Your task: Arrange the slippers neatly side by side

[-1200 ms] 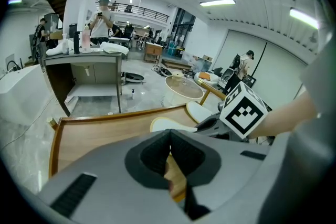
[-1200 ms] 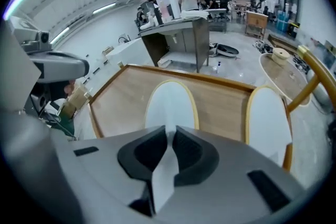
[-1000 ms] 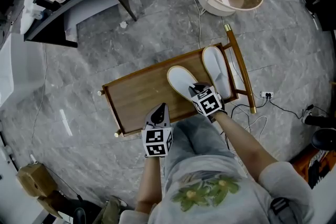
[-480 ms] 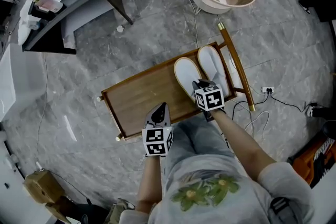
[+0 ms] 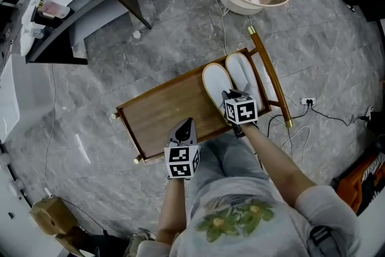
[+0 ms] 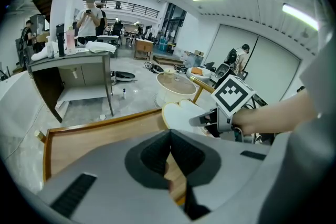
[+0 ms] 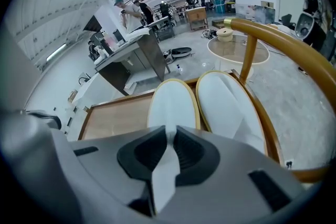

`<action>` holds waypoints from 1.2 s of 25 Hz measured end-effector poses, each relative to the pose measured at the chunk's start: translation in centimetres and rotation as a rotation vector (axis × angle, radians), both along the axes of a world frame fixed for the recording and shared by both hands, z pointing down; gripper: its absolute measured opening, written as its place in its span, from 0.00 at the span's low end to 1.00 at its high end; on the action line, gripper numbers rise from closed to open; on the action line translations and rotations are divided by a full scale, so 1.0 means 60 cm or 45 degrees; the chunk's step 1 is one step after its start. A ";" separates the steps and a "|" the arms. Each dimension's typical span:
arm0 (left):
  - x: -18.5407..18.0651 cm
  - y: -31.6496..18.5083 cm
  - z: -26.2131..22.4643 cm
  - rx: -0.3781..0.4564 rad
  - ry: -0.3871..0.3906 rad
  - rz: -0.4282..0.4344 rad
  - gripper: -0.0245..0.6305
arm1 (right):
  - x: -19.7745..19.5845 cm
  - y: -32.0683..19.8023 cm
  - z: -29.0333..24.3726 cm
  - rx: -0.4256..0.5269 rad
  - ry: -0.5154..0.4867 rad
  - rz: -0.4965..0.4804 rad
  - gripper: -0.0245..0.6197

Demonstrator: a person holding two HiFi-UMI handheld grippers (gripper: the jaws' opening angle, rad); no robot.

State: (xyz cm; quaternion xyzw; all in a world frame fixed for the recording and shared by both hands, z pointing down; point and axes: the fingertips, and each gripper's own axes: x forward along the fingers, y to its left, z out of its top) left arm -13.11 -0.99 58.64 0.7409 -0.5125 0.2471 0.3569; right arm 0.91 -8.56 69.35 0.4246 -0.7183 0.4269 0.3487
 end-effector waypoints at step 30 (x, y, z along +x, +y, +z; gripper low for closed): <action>0.010 -0.021 -0.013 0.020 -0.009 0.008 0.06 | 0.001 -0.018 0.000 0.028 0.016 -0.080 0.29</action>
